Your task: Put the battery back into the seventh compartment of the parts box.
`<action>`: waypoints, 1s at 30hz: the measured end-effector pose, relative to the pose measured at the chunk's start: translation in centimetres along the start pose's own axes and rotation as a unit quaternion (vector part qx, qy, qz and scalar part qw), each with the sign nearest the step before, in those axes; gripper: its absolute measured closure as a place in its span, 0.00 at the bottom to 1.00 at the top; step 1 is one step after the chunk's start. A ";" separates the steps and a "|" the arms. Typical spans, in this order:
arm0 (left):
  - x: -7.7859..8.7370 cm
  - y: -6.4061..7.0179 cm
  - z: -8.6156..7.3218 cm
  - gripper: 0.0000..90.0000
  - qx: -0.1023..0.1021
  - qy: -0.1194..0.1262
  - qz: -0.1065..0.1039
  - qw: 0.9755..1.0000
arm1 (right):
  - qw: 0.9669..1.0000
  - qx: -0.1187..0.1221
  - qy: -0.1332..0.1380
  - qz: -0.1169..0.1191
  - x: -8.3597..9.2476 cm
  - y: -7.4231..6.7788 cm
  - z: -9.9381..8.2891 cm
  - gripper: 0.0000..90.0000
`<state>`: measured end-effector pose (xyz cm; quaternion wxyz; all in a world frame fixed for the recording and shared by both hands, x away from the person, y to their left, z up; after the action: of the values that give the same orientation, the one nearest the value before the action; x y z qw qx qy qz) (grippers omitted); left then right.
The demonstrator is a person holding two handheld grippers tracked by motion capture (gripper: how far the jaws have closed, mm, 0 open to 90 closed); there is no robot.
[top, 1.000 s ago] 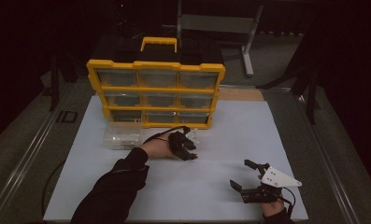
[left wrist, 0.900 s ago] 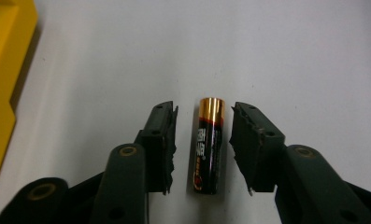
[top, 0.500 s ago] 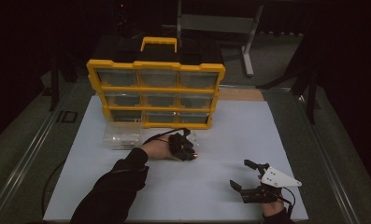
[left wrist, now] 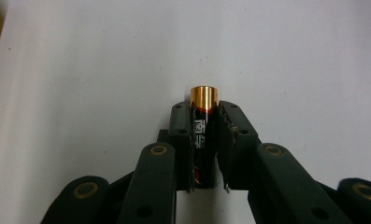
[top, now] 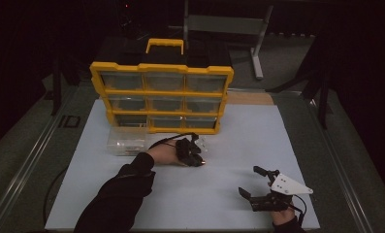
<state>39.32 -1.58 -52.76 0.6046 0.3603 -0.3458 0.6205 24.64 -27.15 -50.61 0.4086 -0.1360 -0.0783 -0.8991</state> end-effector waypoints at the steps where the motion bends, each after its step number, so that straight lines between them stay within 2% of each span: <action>1: 0.1 0.1 0.0 0.84 -0.003 -0.003 -0.005 1.000 | 1.000 -0.001 0.000 0.000 0.0 0.0 0.0 0.10; 6: 1.1 0.4 0.5 0.84 -0.009 0.003 -0.008 1.000 | 1.000 -0.001 0.000 -0.001 0.0 0.0 0.0 0.10; 7: 1.4 0.5 0.6 0.84 -0.009 0.002 -0.014 1.000 | 1.000 -0.001 0.000 -0.001 0.0 0.0 0.0 0.10; 10: 2.2 0.8 0.9 0.84 -0.013 0.006 -0.014 1.000 | 1.000 0.000 0.000 -0.001 0.0 0.0 0.0 0.10; 11: 2.5 0.8 1.0 0.84 -0.015 0.007 -0.009 1.000 | 1.000 0.000 0.000 -0.002 0.0 0.0 0.0 0.10; 13: 3.1 0.9 1.2 0.84 -0.019 0.010 -0.015 1.000 | 1.000 0.001 0.002 -0.002 0.0 0.0 0.0 0.10; 17: 4.1 1.1 1.6 0.84 -0.020 0.018 -0.012 1.000 | 1.000 0.000 0.001 -0.002 0.0 0.0 0.0 0.10; 24: 5.5 1.6 2.0 0.84 -0.035 0.014 -0.012 0.999 | 1.000 0.000 0.000 -0.002 0.0 0.0 0.0 0.10; 26: 6.0 1.7 2.1 0.84 -0.034 0.018 -0.017 0.999 | 1.000 -0.001 0.000 -0.002 0.0 0.0 0.0 0.10; 27: 6.2 1.8 2.2 0.84 -0.039 0.017 -0.011 0.999 | 1.000 0.000 0.000 -0.002 0.0 0.0 0.0 0.10; 30: 6.9 1.9 2.4 0.84 -0.039 0.020 -0.011 0.999 | 1.000 -0.001 0.000 -0.002 0.0 0.0 0.0 0.10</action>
<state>37.40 -0.27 -45.62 0.6318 0.3281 -0.3535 0.6068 24.65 -27.13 -50.60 0.4067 -0.1361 -0.0778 -0.9000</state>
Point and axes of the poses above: each handheld gripper's, and its own axes: x roughly backward along the jaws, z roughly out of its top, y roughly to its right, the point moved 3 cm from there along -x, roughly forward along the jaws
